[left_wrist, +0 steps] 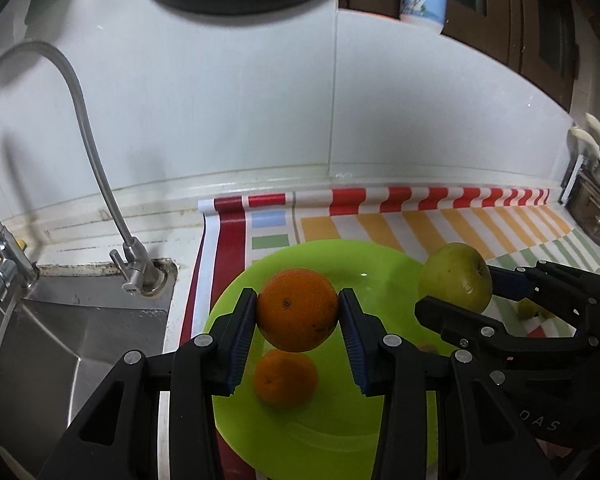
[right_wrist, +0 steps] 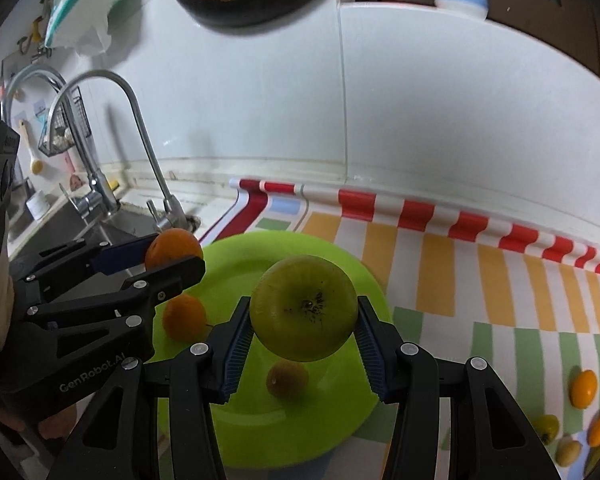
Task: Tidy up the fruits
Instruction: 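Carry the apple and orange onto the green plate and open both grippers, then lift both open grippers away from the plate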
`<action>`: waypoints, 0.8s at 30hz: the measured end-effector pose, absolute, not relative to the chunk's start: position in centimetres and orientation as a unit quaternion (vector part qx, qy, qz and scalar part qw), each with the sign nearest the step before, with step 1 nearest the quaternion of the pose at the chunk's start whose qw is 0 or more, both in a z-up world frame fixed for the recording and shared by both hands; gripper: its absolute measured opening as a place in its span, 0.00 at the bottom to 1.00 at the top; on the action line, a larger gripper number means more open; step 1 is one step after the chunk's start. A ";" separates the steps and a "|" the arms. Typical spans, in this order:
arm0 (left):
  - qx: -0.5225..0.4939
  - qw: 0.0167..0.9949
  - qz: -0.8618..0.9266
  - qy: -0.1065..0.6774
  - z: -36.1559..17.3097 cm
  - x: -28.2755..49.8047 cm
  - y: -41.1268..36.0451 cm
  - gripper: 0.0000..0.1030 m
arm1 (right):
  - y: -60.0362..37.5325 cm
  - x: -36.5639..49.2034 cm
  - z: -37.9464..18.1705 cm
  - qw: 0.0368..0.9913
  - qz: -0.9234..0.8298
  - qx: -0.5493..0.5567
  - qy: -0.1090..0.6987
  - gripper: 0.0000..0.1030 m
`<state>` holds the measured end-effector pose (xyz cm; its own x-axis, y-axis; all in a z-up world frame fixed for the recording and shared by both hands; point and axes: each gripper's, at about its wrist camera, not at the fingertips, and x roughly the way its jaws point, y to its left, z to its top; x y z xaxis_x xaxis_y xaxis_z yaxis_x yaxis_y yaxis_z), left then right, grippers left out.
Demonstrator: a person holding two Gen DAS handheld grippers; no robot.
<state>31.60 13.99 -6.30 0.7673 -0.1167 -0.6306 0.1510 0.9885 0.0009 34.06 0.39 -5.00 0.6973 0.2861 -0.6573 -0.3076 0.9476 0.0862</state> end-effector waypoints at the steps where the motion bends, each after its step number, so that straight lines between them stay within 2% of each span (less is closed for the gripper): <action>1: 0.026 0.939 -0.071 0.336 -6.5 31.8 14.0 0.40 | 0.5 34.4 -5.4 0.919 0.162 -0.017 0.358 0.49; 8: 0.022 0.933 -0.071 0.353 -7.8 32.8 14.4 0.40 | 0.8 35.7 -7.1 0.910 0.168 -0.018 0.378 0.49; 10: 0.024 0.935 -0.066 0.346 -7.6 32.7 14.4 0.43 | 0.9 35.9 -7.3 0.909 0.171 -0.017 0.380 0.49; 12: 0.028 0.939 -0.057 0.337 -7.2 32.6 14.5 0.51 | 1.0 36.0 -7.3 0.908 0.170 -0.019 0.382 0.49; 14: 0.028 0.941 -0.052 0.333 -6.7 32.3 14.6 0.51 | 0.7 35.7 -7.0 0.914 0.163 -0.012 0.372 0.50; 17: 0.034 0.944 -0.049 0.326 -6.1 31.6 14.6 0.52 | 0.2 35.0 -5.9 0.924 0.151 -0.013 0.351 0.55; 19: 0.037 0.945 -0.046 0.321 -5.7 31.0 14.4 0.55 | -0.2 34.3 -5.0 0.931 0.140 -0.015 0.336 0.55; 21: 0.037 0.946 -0.046 0.318 -5.3 30.3 14.4 0.57 | -0.4 33.7 -4.4 0.935 0.133 -0.017 0.329 0.63; 24: 0.036 0.947 -0.043 0.315 -4.6 29.2 14.1 0.59 | -0.8 32.6 -3.7 0.940 0.120 -0.018 0.318 0.66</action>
